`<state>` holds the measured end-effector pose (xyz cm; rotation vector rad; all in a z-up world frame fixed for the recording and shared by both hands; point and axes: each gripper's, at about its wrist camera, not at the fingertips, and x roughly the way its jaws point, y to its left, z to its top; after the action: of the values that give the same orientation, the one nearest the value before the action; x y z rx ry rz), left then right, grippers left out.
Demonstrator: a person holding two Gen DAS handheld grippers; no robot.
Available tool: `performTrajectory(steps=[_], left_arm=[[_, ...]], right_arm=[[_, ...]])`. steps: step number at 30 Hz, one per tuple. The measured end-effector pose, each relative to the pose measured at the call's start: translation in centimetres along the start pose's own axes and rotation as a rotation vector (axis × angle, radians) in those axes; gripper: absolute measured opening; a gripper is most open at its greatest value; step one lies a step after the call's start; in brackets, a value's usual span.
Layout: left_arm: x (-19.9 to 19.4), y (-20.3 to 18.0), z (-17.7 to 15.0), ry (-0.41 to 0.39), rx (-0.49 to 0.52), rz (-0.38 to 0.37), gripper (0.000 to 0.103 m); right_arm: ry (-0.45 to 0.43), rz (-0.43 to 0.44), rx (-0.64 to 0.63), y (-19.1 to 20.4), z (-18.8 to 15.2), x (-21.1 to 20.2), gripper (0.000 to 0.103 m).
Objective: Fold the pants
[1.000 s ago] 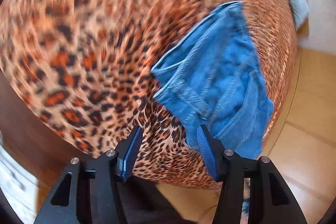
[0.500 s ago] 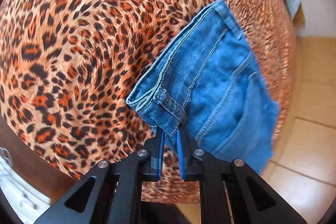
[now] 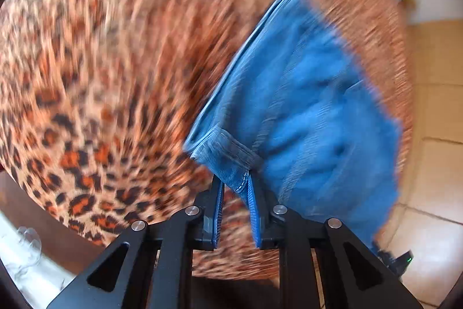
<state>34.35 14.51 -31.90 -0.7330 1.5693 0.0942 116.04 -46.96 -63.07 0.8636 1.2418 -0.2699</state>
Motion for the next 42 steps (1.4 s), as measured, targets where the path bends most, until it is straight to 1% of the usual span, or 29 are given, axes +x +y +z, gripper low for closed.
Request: performTrajectory(steps=[2,4,5,6,8,10,12,13,14,15,17,18,19,20,21,22,23,25,26,27,28,29,30,32,34,35,37,38,42], left_arm=[[-0.5,0.9,-0.3,0.001,-0.039,-0.052,0.019],[-2.2,0.9,-0.4,-0.014,-0.004,-0.078,0.030],[-3.2,0.8,-0.5,-0.030,0.019,-0.062,0.032],[-4.4,0.7,-0.5,-0.053,0.055,-0.043,0.036],[-6.4,0.2,-0.4,-0.090,0.129,0.003,0.039],[-8.0,-1.2,-0.1,-0.127,0.188,0.045,0.044],[-8.5,-3.2,0.4,-0.147,0.230,0.047,0.045],[-8.4,-5.2,0.7,-0.155,0.260,0.046,0.046],[-8.8,-6.2,0.4,-0.153,0.290,0.045,0.047],[-8.6,-8.1,0.2,-0.142,0.325,0.041,0.048],[-7.2,-13.7,-0.3,-0.106,0.413,0.023,0.048],[-7.7,-15.1,-1.1,-0.093,0.448,0.016,0.050],[-6.5,-18.8,-1.9,-0.066,0.519,0.013,0.052],[-6.3,-20.4,-2.2,-0.048,0.560,0.017,0.052],[-4.9,-24.1,-3.2,-0.019,0.637,0.026,0.053],[-3.9,-26.6,-3.8,0.000,0.690,0.034,0.053],[-2.6,-29.2,-4.5,0.017,0.750,0.051,0.053],[0.8,-36.0,-6.6,0.063,0.899,0.096,0.056],[2.1,-38.5,-7.4,0.082,0.949,0.111,0.056],[3.4,-40.6,-7.9,0.100,0.985,0.118,0.056],[5.2,-43.5,-8.6,0.126,1.029,0.128,0.056],[7.1,-45.9,-8.9,0.154,1.059,0.132,0.058],[9.4,-48.8,-9.3,0.202,1.099,0.139,0.059],[13.5,-53.0,-9.3,0.260,1.161,0.176,0.059],[17.6,-56.4,-8.9,0.296,1.228,0.242,0.059],[19.0,-57.5,-8.6,0.325,1.250,0.255,0.059],[22.1,-59.5,-8.0,0.427,1.310,0.282,0.059],[23.2,-60.1,-7.8,0.465,1.341,0.293,0.059],[26.5,-62.8,-7.3,0.560,1.506,0.366,0.059]], right_arm=[[0.053,-0.061,0.016,-0.6,-0.5,1.1,0.029],[0.024,-0.019,0.089,-1.6,-1.4,0.3,0.044],[-0.015,0.043,0.150,-2.4,-2.0,-0.9,0.061],[-0.038,0.063,0.182,-3.0,-2.4,-1.6,0.073],[-0.079,0.107,0.250,-4.2,-3.3,-3.1,0.076],[-0.088,0.143,0.284,-5.0,-4.0,-3.5,0.076],[-0.100,0.181,0.307,-5.7,-4.6,-3.4,0.076],[-0.106,0.210,0.317,-5.8,-4.7,-3.1,0.076],[-0.109,0.239,0.325,-5.9,-4.6,-2.7,0.076],[-0.107,0.257,0.330,-6.0,-4.5,-2.1,0.076],[-0.106,0.277,0.335,-6.0,-4.2,-0.8,0.076],[-0.096,0.283,0.345,-6.1,-3.9,0.2,0.076],[-0.092,0.285,0.350,-6.1,-3.8,0.6,0.076],[-0.087,0.312,0.360,-6.0,-3.4,1.5,0.076],[-0.090,0.342,0.358,-5.8,-3.1,1.9,0.077],[-0.091,0.352,0.352,-5.6,-3.0,2.2,0.079],[-0.095,0.363,0.341,-5.2,-2.6,2.4,0.086],[-0.108,0.428,0.325,-5.0,-2.1,2.4,0.088],[-0.099,0.451,0.324,-5.0,-1.8,2.6,0.088],[-0.085,0.496,0.323,-5.4,-1.8,3.0,0.088],[-0.080,0.515,0.319,-5.6,-1.8,3.1,0.088],[-0.076,0.536,0.312,-5.9,-1.9,3.2,0.086],[-0.075,0.566,0.295,-6.2,-2.0,3.2,0.086],[-0.066,0.589,0.261,-6.3,-2.2,3.2,0.086],[-0.053,0.586,0.223,-6.0,-2.2,3.2,0.086],[-0.050,0.579,0.202,-5.7,-2.3,3.2,0.086],[-0.049,0.565,0.163,-5.7,-3.1,2.9,0.086],[-0.051,0.564,0.150,-5.5,-3.2,2.9,0.086],[-0.093,0.572,0.145,-5.1,-4.0,2.8,0.086]])
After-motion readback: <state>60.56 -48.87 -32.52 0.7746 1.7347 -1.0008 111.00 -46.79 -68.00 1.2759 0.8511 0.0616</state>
